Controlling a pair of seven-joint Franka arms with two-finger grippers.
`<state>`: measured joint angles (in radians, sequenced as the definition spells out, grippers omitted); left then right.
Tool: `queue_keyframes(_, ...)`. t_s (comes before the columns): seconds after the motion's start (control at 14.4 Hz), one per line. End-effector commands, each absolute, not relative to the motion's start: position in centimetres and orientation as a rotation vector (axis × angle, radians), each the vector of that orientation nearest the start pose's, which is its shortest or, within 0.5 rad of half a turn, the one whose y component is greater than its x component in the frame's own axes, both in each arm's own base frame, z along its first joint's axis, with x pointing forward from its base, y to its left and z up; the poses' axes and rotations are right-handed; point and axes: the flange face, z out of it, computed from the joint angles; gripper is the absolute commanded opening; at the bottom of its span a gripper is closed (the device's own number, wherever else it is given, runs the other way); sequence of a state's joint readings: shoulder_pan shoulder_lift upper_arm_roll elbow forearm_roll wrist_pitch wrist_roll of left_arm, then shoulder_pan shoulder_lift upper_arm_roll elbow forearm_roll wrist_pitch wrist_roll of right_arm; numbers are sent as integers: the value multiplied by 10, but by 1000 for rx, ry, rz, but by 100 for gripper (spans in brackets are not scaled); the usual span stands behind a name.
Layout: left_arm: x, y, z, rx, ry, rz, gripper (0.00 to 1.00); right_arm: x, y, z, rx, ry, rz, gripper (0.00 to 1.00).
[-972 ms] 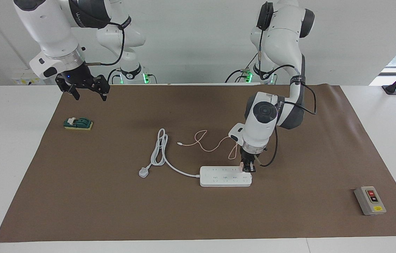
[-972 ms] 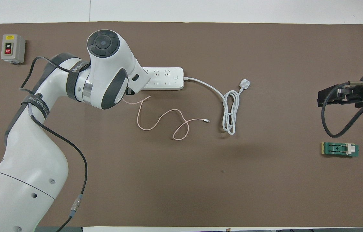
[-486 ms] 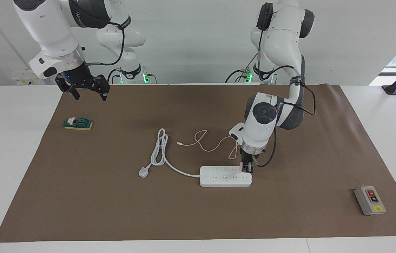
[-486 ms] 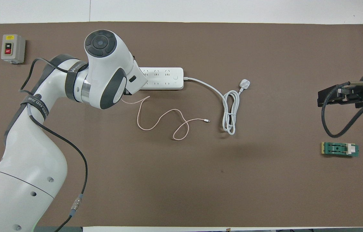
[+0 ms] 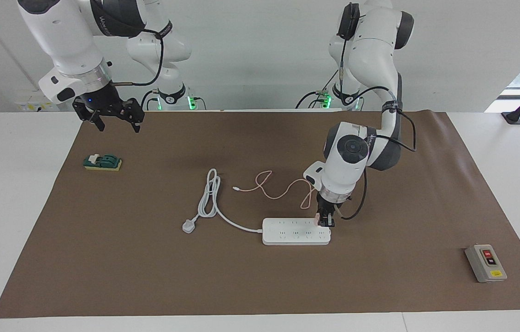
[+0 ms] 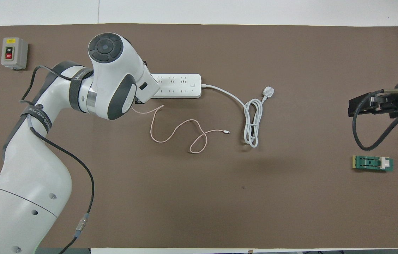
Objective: Plug charger into power strip
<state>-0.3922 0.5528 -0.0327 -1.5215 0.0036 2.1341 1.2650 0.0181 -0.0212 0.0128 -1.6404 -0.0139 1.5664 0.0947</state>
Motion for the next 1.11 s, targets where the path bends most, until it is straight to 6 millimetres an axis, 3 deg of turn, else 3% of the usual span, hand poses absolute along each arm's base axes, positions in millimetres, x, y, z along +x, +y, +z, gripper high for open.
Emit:
queue_keyframes(0.0, 647, -280, 296, -2082, 2330, -95, 0, 538, 13, 605, -3142, 133, 101, 100)
queue_keyframes(0.97, 650, -282, 314, -2073, 2324, -127, 0, 538, 13, 605, -3142, 133, 101, 100)
queue_keyframes(1.04, 650, -281, 314, -2075, 2324, -128, 17, 538, 13, 605, -3144, 133, 101, 100)
